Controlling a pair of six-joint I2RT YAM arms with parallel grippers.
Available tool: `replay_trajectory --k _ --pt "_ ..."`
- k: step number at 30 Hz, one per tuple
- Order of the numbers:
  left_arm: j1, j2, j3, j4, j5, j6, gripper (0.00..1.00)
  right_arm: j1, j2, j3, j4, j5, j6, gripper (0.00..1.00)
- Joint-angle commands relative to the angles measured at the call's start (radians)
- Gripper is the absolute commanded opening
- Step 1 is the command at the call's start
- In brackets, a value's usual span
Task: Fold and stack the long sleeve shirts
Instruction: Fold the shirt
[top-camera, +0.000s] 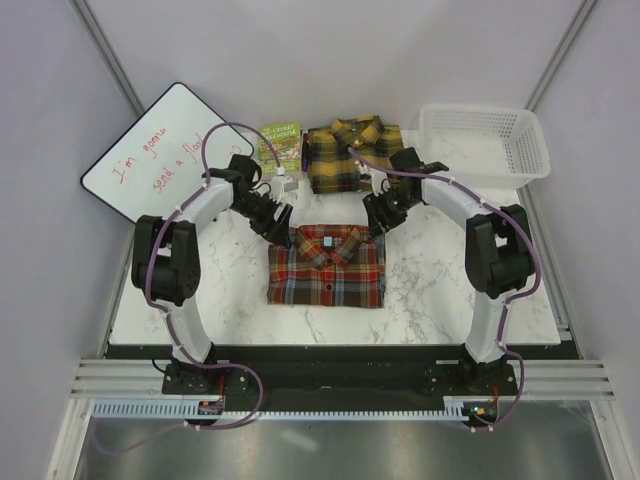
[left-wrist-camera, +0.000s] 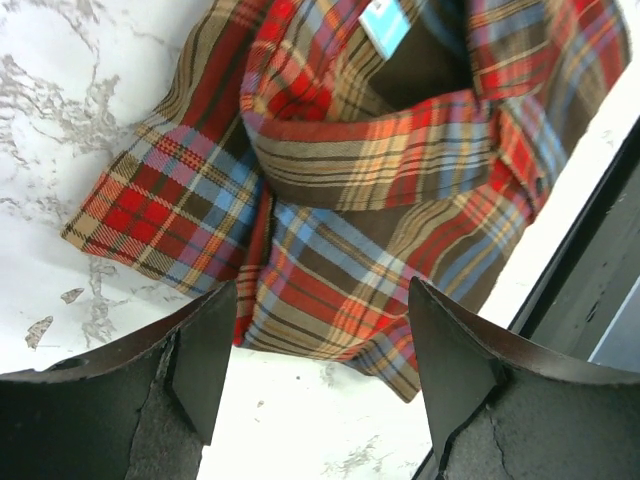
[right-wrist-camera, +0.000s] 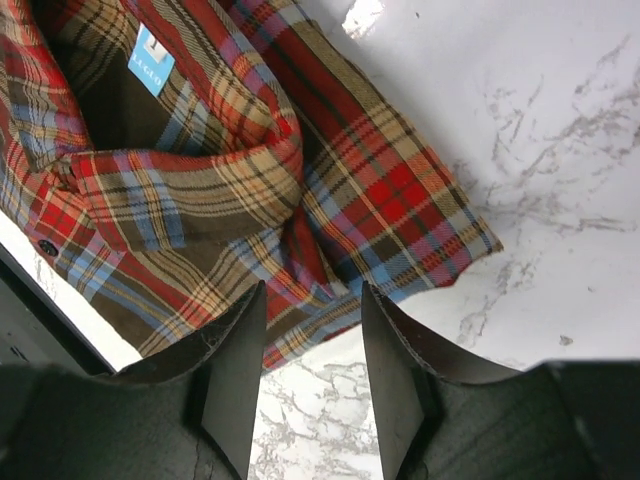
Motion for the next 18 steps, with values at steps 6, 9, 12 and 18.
replay_trajectory --k 6,9,12,18 --pt "0.005 0.069 0.053 -0.026 -0.041 0.088 0.75 0.02 0.024 -0.025 0.057 0.013 -0.025 0.52" --pt "0.006 0.078 0.054 -0.026 -0.047 0.089 0.76 0.023 0.024 -0.036 0.056 0.013 -0.028 0.52" --pt "0.006 0.083 0.051 -0.026 -0.056 0.089 0.79 0.026 0.021 -0.05 0.051 0.008 -0.035 0.52" --pt "0.009 0.079 0.037 -0.028 -0.07 0.104 0.79 0.026 0.013 -0.059 0.048 -0.029 -0.05 0.45"
